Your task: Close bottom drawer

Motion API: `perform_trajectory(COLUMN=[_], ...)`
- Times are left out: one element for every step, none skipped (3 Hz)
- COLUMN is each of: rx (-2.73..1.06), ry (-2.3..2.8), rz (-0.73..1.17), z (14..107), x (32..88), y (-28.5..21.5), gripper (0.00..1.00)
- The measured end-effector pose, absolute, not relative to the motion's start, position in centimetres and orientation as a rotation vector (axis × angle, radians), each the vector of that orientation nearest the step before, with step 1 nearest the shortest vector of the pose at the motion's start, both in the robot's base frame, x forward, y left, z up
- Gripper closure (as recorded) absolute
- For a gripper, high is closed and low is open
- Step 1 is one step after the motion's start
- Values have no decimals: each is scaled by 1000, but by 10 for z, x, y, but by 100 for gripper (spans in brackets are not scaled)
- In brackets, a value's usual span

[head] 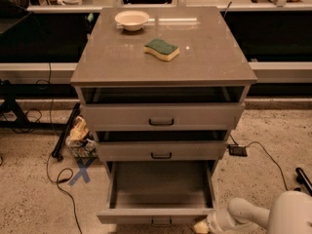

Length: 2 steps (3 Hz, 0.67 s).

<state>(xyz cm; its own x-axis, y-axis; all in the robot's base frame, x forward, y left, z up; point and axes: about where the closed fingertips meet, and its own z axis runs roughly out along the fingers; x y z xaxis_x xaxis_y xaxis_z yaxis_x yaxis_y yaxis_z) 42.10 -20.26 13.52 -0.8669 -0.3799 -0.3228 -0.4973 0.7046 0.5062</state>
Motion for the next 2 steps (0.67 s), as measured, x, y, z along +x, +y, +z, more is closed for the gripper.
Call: perform_trajectory(rx=[-753, -830], ry=[2628, 2482], rz=[889, 865], z=[137, 149], x=[446, 493], y=[-189, -166], gripper=[100, 100])
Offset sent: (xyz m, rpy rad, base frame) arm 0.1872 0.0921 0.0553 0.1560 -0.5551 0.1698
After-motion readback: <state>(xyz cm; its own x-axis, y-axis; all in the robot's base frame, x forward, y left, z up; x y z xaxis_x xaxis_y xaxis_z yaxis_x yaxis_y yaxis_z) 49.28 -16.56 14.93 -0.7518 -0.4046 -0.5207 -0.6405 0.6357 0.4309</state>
